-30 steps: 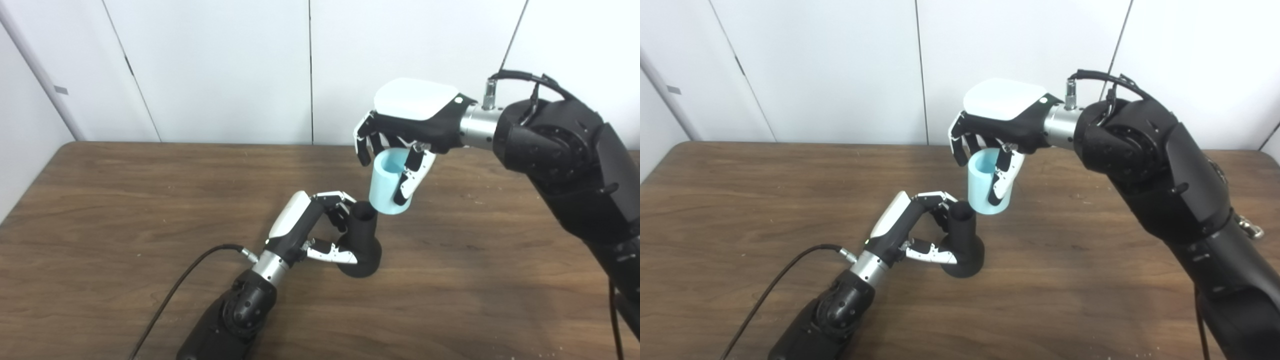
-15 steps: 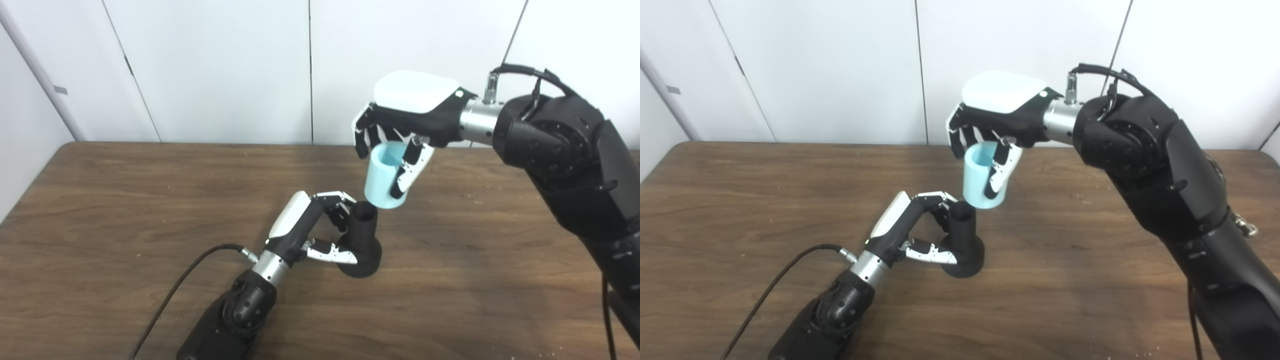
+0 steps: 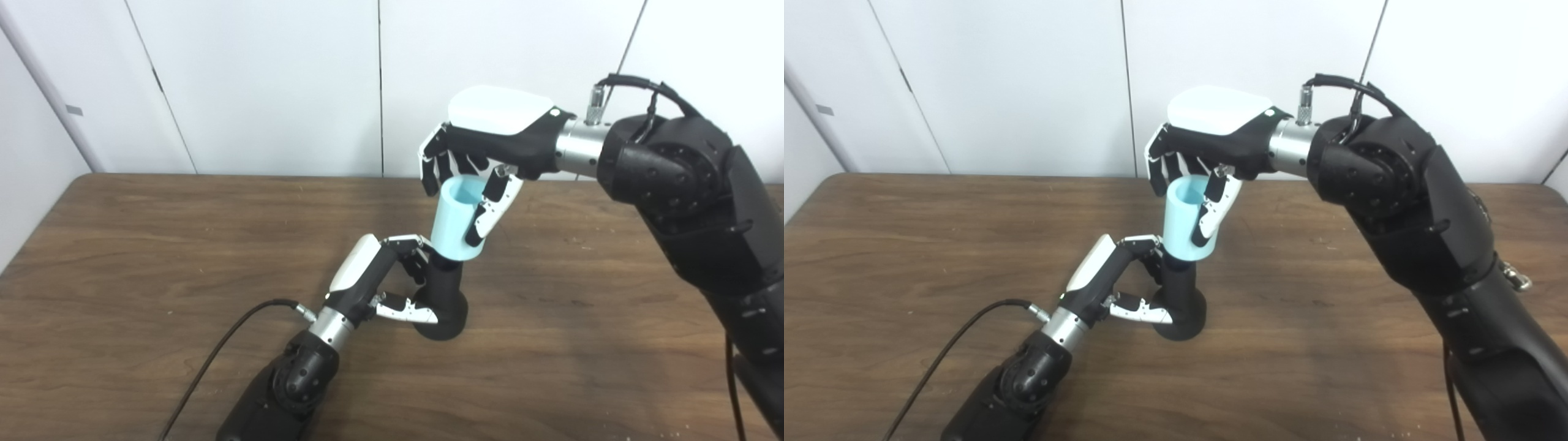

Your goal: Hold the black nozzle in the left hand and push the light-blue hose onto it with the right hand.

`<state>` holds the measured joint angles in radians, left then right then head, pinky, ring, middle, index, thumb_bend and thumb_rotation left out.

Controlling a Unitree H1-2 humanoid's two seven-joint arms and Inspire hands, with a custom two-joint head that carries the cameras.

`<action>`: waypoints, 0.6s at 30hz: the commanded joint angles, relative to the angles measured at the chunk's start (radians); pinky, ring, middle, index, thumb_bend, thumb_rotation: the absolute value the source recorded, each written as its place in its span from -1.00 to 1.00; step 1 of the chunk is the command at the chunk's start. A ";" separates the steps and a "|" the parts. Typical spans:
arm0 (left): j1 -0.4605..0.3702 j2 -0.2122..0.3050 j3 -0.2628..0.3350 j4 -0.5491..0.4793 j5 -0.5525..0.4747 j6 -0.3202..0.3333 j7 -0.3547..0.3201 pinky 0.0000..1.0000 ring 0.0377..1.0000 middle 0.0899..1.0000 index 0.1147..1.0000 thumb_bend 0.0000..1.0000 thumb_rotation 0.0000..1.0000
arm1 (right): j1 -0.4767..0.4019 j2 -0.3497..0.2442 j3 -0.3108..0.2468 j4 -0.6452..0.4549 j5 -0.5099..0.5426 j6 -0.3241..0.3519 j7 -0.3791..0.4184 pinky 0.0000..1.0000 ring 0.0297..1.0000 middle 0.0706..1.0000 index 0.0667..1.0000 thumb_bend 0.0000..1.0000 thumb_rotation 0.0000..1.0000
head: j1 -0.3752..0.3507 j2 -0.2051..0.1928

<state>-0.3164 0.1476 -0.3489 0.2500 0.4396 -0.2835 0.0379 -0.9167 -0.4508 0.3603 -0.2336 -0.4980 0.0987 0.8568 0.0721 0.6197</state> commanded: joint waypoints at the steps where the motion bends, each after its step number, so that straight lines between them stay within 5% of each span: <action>1: 0.086 0.006 -0.029 0.057 0.032 0.030 -0.032 -0.11 -0.26 -0.42 -0.19 0.04 -0.84 | -0.059 0.005 -0.027 -0.018 0.024 0.021 -0.014 -0.37 -0.27 -0.16 -0.07 0.06 -1.00 | 0.001 0.002; 18: 0.090 0.006 -0.025 0.042 0.023 0.037 -0.037 -0.13 -0.26 -0.42 -0.19 0.04 -0.84 | -0.036 -0.003 0.026 -0.006 -0.032 0.008 0.002 -0.51 -0.42 -0.26 -0.05 0.05 -1.00 | 0.002 0.007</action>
<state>-0.3132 0.1482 -0.3482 0.2429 0.4381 -0.2782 0.0356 -0.9152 -0.4394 0.4044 -0.2330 -0.5253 0.1126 0.8813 0.0736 0.6258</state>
